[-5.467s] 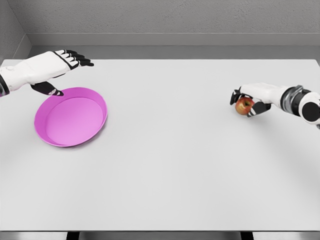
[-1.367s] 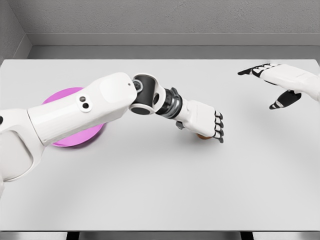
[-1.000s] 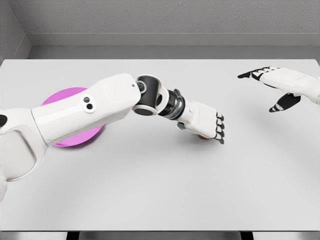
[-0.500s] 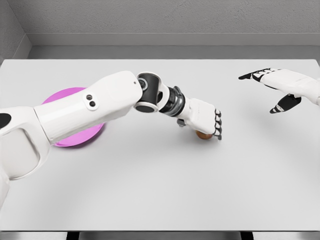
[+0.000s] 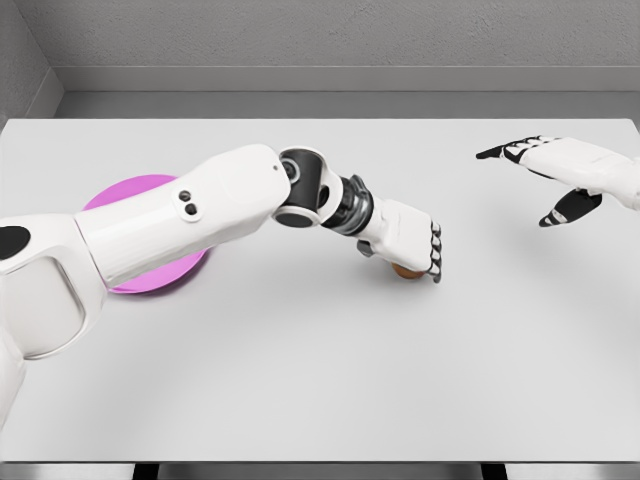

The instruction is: Put the apple on the plate with both arms

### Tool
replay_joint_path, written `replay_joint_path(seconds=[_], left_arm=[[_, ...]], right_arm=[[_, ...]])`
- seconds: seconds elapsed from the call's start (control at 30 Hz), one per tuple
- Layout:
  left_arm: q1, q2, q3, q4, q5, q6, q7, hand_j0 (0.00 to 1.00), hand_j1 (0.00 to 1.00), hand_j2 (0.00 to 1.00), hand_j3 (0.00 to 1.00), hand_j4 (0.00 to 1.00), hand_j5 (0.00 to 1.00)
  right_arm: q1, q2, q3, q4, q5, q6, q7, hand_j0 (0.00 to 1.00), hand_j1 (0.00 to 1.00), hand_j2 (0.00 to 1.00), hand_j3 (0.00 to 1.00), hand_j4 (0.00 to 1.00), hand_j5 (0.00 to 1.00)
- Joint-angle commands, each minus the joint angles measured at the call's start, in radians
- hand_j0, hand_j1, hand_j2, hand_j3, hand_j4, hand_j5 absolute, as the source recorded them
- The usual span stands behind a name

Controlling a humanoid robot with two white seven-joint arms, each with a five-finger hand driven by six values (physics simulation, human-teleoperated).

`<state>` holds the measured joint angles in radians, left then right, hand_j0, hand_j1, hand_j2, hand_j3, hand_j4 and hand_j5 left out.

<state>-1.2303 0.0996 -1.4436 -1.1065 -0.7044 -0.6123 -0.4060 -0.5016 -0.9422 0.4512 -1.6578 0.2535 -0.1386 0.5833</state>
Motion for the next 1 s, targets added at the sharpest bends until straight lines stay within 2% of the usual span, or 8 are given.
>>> replay_joint_path(seconds=[0.0, 0.1, 0.53, 0.7, 0.73, 0.83, 0.9, 0.97], left_arm=[[0.0, -0.001, -0.001, 0.001, 0.002, 0.001, -0.001, 0.89, 0.89, 0.89, 0.89, 0.89, 0.89], [0.0, -0.008, -0.003, 0.001, 0.003, 0.001, -0.001, 0.86, 0.86, 0.86, 0.86, 0.86, 0.86], [-0.002, -0.021, -0.02, 0.001, 0.002, 0.001, 0.001, 0.86, 0.86, 0.86, 0.86, 0.86, 0.86], [-0.002, -0.024, -0.02, 0.025, 0.0, 0.001, 0.001, 0.86, 0.86, 0.86, 0.86, 0.86, 0.86], [-0.002, -0.024, -0.02, 0.025, 0.002, 0.001, 0.001, 0.85, 0.85, 0.85, 0.85, 0.85, 0.85], [0.0, -0.023, -0.021, 0.025, 0.0, 0.001, 0.001, 0.64, 0.64, 0.64, 0.64, 0.64, 0.64], [-0.002, -0.023, -0.021, 0.025, 0.0, 0.001, 0.001, 0.57, 0.57, 0.57, 0.57, 0.57, 0.57], [0.0, -0.023, -0.023, 0.025, 0.008, 0.001, 0.001, 0.55, 0.55, 0.55, 0.55, 0.55, 0.55]], right_arm=[[0.0, -0.001, 0.0, 0.0, -0.002, 0.001, 0.0, 1.0, 1.0, 1.0, 1.0, 1.0, 1.0], [0.0, -0.001, 0.0, 0.0, -0.002, 0.001, 0.0, 1.0, 1.0, 1.0, 1.0, 1.0, 1.0], [0.002, -0.001, 0.0, 0.003, -0.002, 0.001, 0.0, 1.0, 1.0, 1.0, 1.0, 1.0, 1.0], [0.002, -0.001, 0.0, 0.004, -0.002, 0.001, 0.0, 1.0, 1.0, 1.0, 1.0, 1.0, 1.0], [0.002, -0.001, 0.0, 0.004, -0.002, 0.001, 0.0, 1.0, 1.0, 1.0, 1.0, 1.0, 1.0], [0.002, -0.003, 0.0, 0.004, -0.002, 0.001, 0.0, 1.0, 1.0, 1.0, 1.0, 1.0, 1.0], [0.002, -0.003, 0.0, 0.004, -0.002, 0.001, 0.0, 1.0, 1.0, 1.0, 1.0, 1.0, 1.0], [0.002, -0.003, 0.0, 0.003, -0.002, 0.001, 0.0, 1.0, 1.0, 1.0, 1.0, 1.0, 1.0]])
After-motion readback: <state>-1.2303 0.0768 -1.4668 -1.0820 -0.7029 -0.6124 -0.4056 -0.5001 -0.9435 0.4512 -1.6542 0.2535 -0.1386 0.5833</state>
